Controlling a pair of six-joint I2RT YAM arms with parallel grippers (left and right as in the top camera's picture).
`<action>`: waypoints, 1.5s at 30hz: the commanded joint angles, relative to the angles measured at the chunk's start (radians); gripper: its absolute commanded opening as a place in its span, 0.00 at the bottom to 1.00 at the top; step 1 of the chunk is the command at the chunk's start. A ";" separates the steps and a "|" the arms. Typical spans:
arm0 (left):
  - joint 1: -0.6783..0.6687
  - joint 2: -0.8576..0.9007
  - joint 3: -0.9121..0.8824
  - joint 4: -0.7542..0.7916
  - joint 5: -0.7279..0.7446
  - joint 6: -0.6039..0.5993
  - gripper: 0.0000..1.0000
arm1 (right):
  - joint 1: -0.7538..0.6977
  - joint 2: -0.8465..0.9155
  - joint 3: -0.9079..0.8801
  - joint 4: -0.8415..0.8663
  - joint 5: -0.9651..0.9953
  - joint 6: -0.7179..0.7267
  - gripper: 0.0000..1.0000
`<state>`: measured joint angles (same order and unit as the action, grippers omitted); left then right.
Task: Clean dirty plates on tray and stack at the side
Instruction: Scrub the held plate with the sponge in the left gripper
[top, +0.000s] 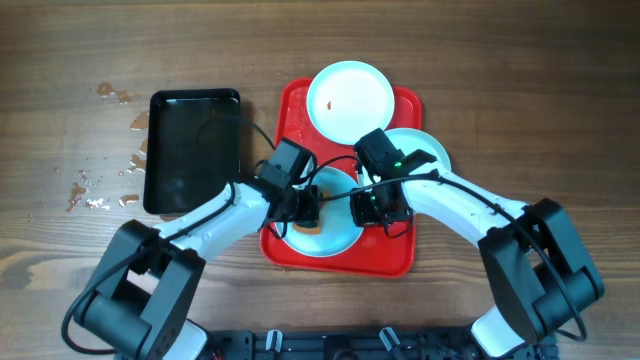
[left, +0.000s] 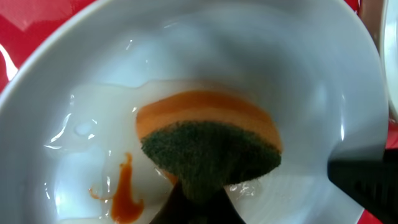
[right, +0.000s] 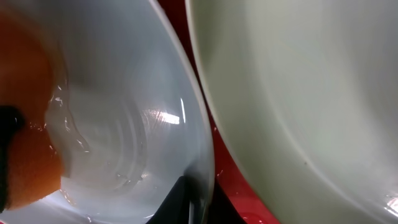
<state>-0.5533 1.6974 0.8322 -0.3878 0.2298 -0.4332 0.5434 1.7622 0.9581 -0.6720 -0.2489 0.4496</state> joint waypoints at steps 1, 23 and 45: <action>-0.004 0.119 -0.043 -0.052 -0.237 -0.109 0.04 | 0.013 0.029 -0.011 0.002 0.017 -0.002 0.10; 0.113 -0.043 0.111 -0.410 -0.545 -0.278 0.04 | 0.013 0.029 -0.011 -0.022 0.047 0.006 0.08; 0.473 -0.145 0.003 -0.088 -0.376 0.318 0.07 | 0.015 -0.393 0.007 -0.052 0.236 -0.109 0.04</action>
<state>-0.0853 1.4803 0.8440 -0.5072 -0.1646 -0.1986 0.5594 1.4380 0.9634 -0.7067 -0.0792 0.3805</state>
